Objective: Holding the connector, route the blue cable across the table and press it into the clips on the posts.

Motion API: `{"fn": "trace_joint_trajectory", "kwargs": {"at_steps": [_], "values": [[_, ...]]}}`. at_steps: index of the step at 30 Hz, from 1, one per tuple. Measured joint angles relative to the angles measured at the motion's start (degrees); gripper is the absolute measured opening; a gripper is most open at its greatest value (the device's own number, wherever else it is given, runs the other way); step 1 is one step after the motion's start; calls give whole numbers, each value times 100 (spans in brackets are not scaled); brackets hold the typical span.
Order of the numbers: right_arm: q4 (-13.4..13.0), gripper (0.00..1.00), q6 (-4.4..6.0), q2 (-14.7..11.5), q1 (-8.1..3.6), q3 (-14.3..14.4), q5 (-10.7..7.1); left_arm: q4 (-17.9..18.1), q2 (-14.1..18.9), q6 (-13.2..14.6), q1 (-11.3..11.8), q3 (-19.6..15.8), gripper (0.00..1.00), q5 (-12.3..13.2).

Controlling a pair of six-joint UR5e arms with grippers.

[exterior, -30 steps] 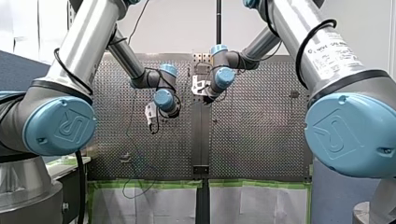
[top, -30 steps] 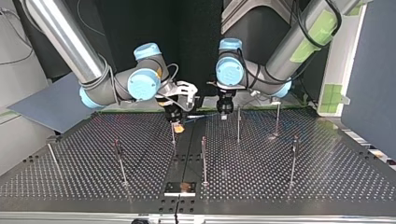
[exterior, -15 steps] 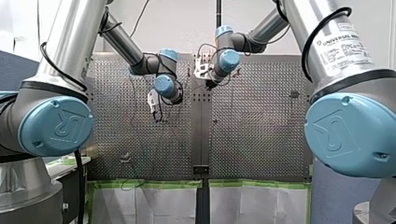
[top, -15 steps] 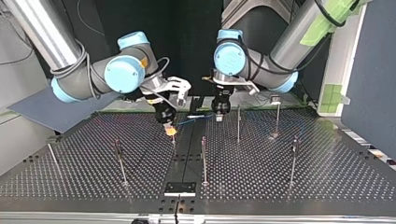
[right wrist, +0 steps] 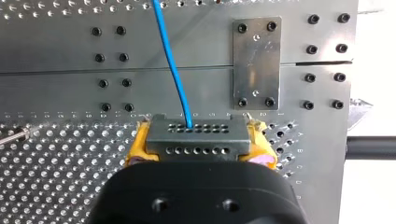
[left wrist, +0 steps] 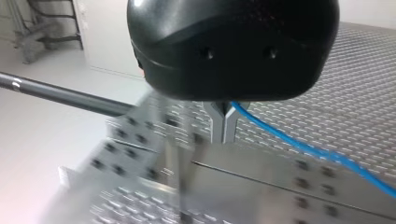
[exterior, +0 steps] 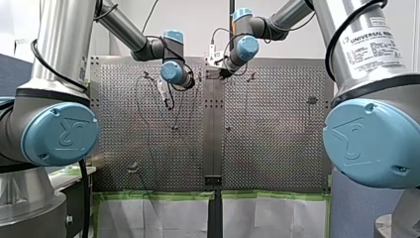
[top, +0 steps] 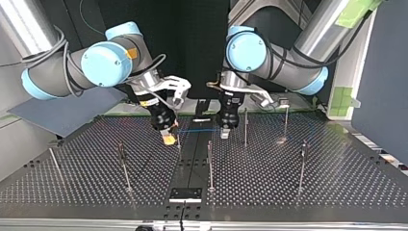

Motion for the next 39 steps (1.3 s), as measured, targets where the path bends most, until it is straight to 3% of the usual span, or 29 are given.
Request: {"fn": "trace_joint_trajectory", "kwargs": {"at_steps": [4,9,15,23,29,39], "values": [[-3,0,4,65,-18,-4,-6,-7,119,-39,27,99,0,67],[-12,0,16,236,-58,-6,-49,-14,6,-31,58,135,0,148],[-4,0,23,280,-104,-114,-145,-76,-204,-16,113,136,0,1],[90,0,25,280,-109,-410,-179,-105,-166,-14,150,137,0,-158],[121,0,29,284,-119,-524,-188,-61,-103,-29,176,155,0,-40],[100,0,42,300,-172,-570,-356,71,-113,-160,294,334,0,209]]}}
